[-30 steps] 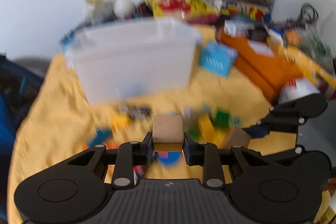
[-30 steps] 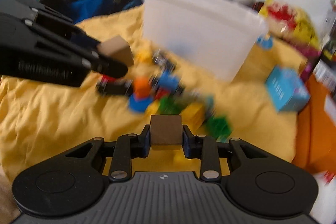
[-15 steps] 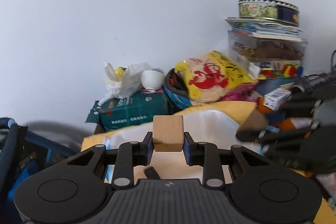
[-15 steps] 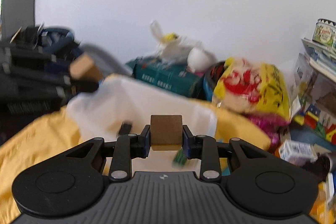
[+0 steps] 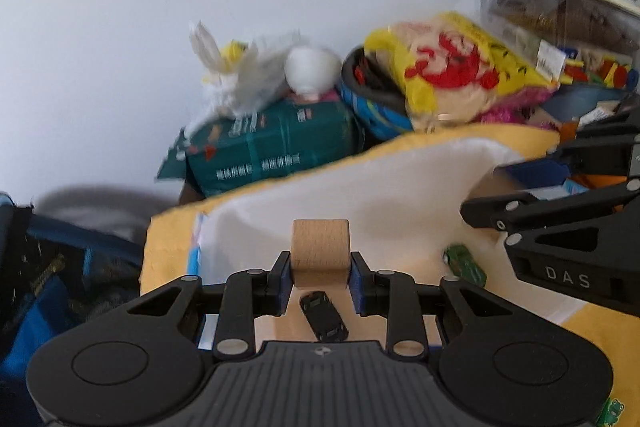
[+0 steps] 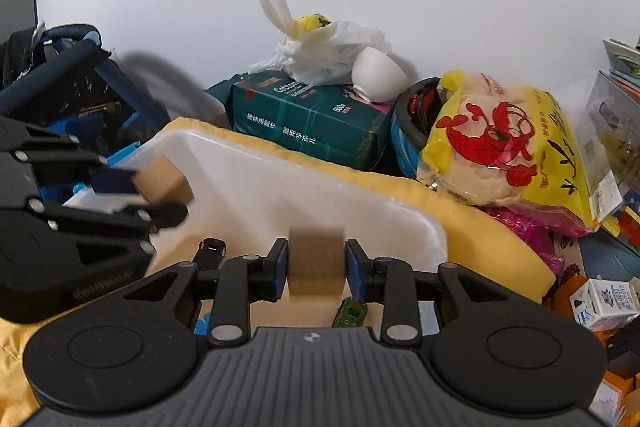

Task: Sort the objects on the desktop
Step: 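Carry both wooden blocks over the white bin and open both tools, then grasp the yellow brick with right tool while left tool grasps red brick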

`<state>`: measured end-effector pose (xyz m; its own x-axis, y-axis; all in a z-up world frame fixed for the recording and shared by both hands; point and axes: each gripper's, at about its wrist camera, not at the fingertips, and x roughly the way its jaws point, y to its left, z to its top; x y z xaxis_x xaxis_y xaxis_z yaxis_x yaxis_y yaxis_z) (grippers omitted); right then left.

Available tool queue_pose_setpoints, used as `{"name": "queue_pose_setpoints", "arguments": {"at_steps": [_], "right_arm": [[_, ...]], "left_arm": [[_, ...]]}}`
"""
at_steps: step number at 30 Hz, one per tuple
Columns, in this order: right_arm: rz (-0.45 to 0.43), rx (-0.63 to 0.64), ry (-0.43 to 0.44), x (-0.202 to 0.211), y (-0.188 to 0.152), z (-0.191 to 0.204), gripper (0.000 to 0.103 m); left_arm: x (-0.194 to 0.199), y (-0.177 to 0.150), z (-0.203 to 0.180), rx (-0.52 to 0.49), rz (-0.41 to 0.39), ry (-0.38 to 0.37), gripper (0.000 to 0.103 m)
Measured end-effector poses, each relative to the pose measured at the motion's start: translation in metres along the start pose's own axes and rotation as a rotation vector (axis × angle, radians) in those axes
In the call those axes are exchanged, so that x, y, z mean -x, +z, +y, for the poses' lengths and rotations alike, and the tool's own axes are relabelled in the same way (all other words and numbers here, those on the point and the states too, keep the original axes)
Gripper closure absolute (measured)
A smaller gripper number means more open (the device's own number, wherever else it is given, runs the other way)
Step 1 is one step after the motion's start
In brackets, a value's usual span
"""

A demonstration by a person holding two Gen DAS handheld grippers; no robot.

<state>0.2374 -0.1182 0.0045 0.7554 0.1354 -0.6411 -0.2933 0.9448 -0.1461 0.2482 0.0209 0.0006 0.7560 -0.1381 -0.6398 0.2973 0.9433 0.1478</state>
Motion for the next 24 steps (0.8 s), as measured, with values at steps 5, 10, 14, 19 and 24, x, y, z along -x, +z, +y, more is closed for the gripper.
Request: {"name": "queue_pose_setpoints", "arguments": {"at_steps": [5, 10, 14, 19, 24], "right_arm": [[-0.013, 0.023, 0.001, 0.006, 0.003, 0.003, 0.061], [-0.038, 0.018, 0.011, 0.022, 0.000, 0.003, 0.061], [-0.091, 0.015, 0.021, 0.055, -0.012, 0.003, 0.061], [-0.084, 0.026, 0.058, 0.090, -0.052, 0.009, 0.061], [-0.054, 0.027, 0.083, 0.116, -0.095, 0.018, 0.061]], "left_arm": [[0.015, 0.001, 0.003, 0.014, -0.037, 0.018, 0.059], [0.049, 0.001, 0.005, 0.029, -0.091, 0.049, 0.042], [0.087, -0.016, 0.002, 0.048, -0.132, 0.049, 0.035], [0.122, -0.062, -0.008, 0.096, -0.111, 0.003, 0.035], [0.138, -0.120, -0.029, 0.093, -0.041, -0.025, 0.035]]}}
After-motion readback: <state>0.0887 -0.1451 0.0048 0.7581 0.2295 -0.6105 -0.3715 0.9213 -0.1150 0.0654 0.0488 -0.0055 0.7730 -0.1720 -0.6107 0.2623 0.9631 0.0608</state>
